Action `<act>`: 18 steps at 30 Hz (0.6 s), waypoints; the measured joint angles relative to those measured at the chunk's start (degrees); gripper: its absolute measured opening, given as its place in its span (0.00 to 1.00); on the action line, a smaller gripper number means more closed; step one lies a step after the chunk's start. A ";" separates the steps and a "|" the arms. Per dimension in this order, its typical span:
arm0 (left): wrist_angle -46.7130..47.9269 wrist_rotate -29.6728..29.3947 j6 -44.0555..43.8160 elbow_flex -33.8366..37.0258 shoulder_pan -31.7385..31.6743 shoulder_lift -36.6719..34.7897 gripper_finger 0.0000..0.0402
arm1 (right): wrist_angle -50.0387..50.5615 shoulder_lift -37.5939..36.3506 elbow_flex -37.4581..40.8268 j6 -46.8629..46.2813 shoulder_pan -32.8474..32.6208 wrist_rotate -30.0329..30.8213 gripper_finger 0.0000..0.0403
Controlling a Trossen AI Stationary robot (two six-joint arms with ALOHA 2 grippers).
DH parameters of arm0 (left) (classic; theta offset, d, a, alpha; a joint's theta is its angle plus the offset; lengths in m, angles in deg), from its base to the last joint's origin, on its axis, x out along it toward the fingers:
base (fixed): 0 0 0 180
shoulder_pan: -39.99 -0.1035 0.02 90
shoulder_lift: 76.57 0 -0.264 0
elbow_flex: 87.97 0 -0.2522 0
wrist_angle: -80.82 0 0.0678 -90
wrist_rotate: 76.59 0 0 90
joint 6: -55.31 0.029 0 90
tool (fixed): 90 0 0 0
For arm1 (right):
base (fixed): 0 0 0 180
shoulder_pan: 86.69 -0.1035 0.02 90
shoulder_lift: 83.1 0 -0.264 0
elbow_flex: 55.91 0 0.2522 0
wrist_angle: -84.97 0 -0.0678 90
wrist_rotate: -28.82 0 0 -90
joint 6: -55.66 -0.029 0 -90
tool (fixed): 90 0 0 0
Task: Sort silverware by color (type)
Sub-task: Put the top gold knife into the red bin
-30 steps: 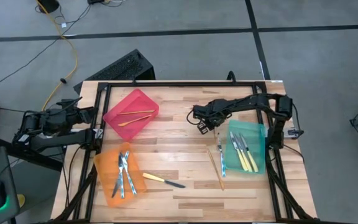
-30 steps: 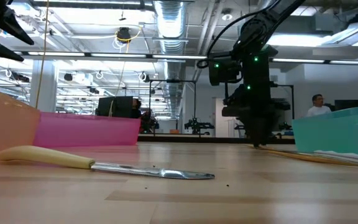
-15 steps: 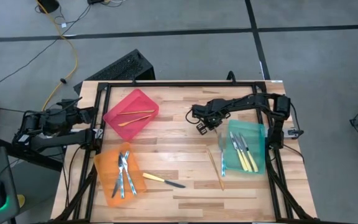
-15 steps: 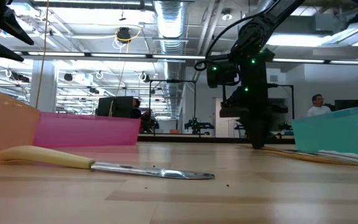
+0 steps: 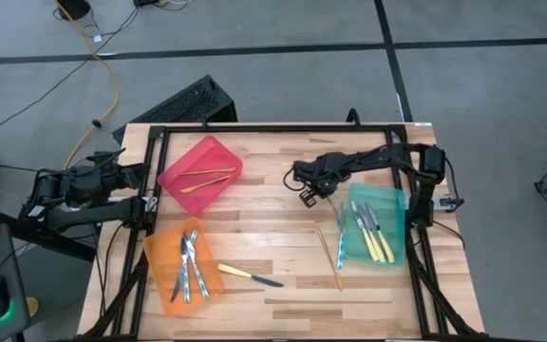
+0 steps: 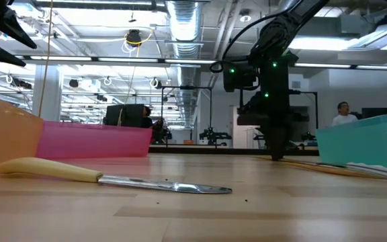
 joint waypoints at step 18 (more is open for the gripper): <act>0.00 -0.07 -0.02 -0.02 0.00 0.00 0.61 | -20.09 -0.17 -0.15 4.98 -1.03 0.80 0.01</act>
